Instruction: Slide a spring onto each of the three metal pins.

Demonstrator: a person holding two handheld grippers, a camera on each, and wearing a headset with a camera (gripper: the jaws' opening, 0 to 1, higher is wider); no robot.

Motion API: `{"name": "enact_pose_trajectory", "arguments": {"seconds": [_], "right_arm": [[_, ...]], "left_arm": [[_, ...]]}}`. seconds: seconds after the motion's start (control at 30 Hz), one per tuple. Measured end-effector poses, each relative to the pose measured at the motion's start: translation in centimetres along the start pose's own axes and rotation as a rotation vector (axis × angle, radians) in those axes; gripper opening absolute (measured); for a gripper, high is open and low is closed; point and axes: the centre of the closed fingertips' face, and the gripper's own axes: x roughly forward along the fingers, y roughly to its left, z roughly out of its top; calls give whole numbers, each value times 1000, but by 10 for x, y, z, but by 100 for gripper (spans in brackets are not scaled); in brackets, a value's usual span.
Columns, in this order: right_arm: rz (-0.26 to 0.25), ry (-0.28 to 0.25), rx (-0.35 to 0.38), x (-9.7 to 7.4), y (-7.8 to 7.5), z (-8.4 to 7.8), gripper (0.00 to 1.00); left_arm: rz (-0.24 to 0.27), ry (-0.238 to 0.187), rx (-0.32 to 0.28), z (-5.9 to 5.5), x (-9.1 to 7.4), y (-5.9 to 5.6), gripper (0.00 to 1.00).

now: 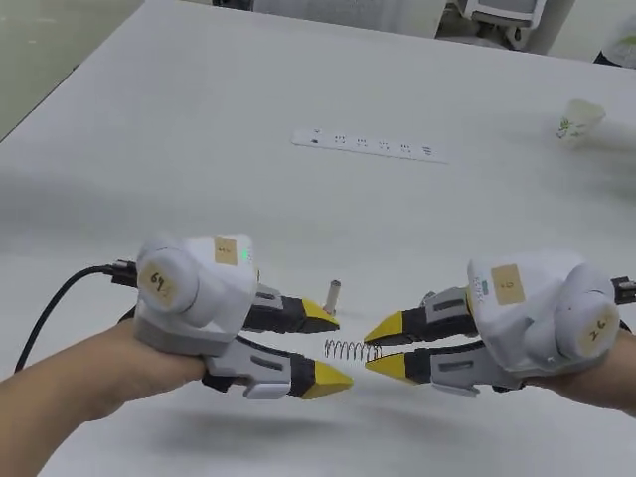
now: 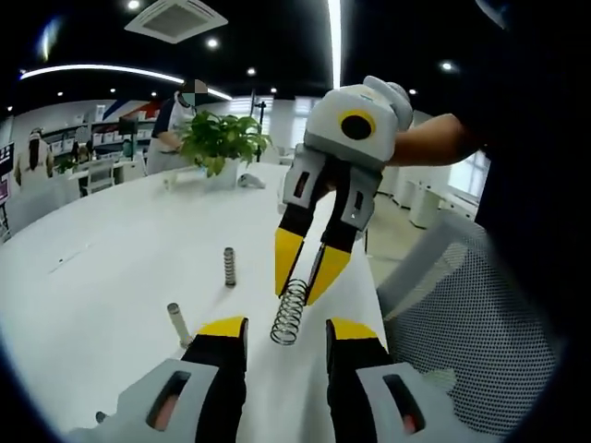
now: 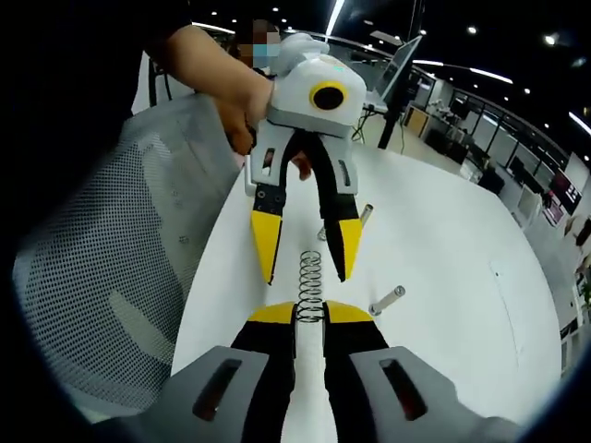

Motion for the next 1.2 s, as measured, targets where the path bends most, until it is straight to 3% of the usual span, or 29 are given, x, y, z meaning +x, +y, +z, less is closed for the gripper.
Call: {"name": "enact_pose_trajectory", "arguments": {"seconds": [0.23, 0.47, 0.7, 0.87, 1.07, 1.2], "right_arm": [[12, 11, -20, 0, 3, -1, 8], [21, 6, -14, 0, 5, -1, 8], [23, 6, 5, -1, 8, -2, 8], [6, -3, 75, 0, 9, -3, 9], [-13, -7, 117, 0, 7, -9, 14], [-11, -28, 142, -4, 7, -9, 13]], "left_arm": [[-24, 7, 24, 0, 3, -7, 11], [-23, -5, 37, 3, 2, -7, 4], [-37, -1, 51, 2, 4, -11, 3], [-48, 5, 56, 3, 5, -12, 2], [-66, 13, 53, 2, 5, -15, 2], [-71, 16, 52, 1, 5, -15, 2]]}}
